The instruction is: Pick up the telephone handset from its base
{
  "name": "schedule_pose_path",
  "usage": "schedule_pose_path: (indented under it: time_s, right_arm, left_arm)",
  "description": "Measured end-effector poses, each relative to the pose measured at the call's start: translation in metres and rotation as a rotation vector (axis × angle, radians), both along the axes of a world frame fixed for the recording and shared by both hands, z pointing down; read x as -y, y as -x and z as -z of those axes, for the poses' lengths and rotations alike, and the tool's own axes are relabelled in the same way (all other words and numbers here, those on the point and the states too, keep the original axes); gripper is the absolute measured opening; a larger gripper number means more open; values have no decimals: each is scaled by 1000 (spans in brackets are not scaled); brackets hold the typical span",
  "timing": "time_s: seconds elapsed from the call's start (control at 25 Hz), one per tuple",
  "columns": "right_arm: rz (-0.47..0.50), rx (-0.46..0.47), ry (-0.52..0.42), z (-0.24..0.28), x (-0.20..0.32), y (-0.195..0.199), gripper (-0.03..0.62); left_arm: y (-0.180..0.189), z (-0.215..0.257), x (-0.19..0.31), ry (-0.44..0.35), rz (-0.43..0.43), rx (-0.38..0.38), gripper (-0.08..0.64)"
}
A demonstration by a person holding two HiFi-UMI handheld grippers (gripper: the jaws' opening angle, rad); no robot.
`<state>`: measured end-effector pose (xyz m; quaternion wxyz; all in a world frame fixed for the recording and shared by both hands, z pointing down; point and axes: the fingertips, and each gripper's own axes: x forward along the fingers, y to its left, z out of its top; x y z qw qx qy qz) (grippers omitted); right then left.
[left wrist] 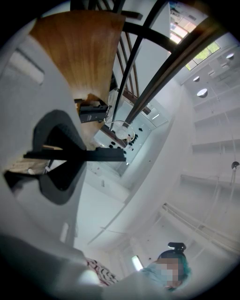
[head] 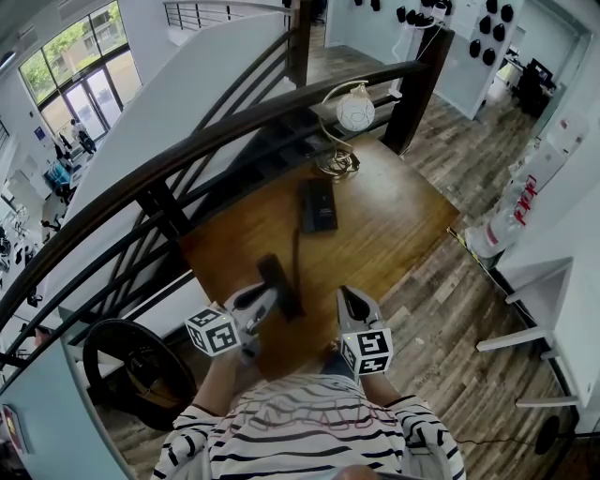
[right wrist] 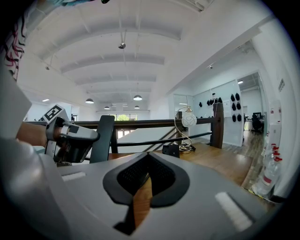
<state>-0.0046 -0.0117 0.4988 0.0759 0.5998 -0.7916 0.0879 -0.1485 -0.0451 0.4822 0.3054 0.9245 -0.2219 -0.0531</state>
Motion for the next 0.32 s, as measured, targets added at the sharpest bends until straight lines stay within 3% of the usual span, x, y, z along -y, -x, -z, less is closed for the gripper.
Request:
schedule_pose_path:
  time_s: [0.32]
  right_arm:
    - [6,-2,-1,2,6,-6,0]
  left_arm:
    - [-8,-1,5,4,1,3,69]
